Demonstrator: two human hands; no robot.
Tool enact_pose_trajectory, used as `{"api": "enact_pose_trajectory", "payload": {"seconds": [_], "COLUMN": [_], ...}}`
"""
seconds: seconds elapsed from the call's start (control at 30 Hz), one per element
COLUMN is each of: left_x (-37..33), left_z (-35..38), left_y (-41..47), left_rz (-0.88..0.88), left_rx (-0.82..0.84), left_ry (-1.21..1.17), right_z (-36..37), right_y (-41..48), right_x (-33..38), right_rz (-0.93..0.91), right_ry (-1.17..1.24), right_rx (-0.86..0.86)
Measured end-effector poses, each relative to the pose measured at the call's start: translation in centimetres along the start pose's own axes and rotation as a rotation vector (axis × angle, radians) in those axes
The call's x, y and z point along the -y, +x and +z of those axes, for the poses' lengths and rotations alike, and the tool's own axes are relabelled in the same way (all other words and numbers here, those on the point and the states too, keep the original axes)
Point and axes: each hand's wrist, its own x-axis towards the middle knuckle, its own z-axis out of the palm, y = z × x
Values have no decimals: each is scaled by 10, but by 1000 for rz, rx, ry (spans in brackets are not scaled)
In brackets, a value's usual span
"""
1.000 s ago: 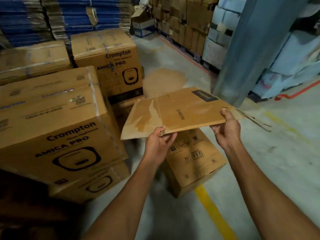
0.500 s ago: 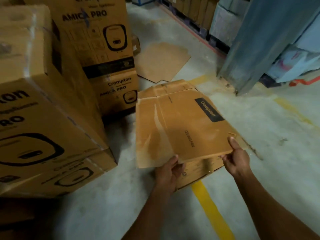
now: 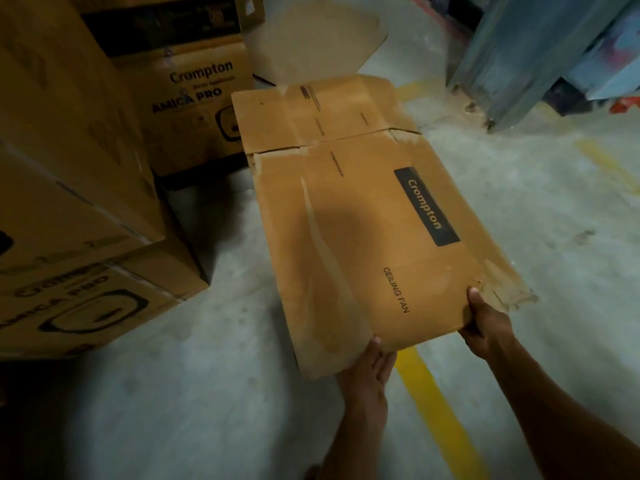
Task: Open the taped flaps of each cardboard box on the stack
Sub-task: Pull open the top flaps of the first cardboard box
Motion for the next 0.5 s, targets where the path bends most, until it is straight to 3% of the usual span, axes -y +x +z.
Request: {"api": "enact_pose_trajectory", "payload": {"seconds": [0.17,0.27,0.37,0.5], "left_x": [5,-3,-23,-93], "left_z": [-12,-14,-7,26], "left_y": [16,5,-6,-35], "left_rz": [-141,-265,-116,259], "left_rx": [-134,-156,-108,-27], "left_ry": [41,330,729,1100], "right_z": [-4,1,8,38], "right_y": [4,-5,-30,-84], "right_x": [-7,-4,-8,-7], "right_rz": [152,200,242,174], "right_ry": [-195,-296,-386,-441], "right_rx": [-28,-44,-15,44]}}
